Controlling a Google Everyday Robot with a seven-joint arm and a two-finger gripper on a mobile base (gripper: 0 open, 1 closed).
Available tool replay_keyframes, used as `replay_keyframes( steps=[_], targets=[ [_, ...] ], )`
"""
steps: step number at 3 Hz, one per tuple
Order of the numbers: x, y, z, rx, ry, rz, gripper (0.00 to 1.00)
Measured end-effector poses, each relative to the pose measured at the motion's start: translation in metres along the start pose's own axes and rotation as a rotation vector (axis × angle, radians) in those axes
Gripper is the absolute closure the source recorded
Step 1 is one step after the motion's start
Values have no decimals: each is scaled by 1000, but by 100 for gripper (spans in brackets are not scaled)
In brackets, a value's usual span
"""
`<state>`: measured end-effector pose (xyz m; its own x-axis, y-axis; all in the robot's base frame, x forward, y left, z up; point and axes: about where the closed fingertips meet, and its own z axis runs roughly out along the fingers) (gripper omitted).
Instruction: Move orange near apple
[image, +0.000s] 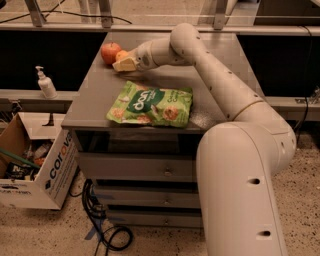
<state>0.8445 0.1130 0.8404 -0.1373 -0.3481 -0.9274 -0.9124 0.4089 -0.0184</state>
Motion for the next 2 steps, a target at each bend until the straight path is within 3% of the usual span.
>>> replay_keyframes(
  steps=[1,2],
  targets=[
    [0,-2,-1,6,-5,-2,0],
    [1,-4,-4,12,-7,-1,0]
  ],
)
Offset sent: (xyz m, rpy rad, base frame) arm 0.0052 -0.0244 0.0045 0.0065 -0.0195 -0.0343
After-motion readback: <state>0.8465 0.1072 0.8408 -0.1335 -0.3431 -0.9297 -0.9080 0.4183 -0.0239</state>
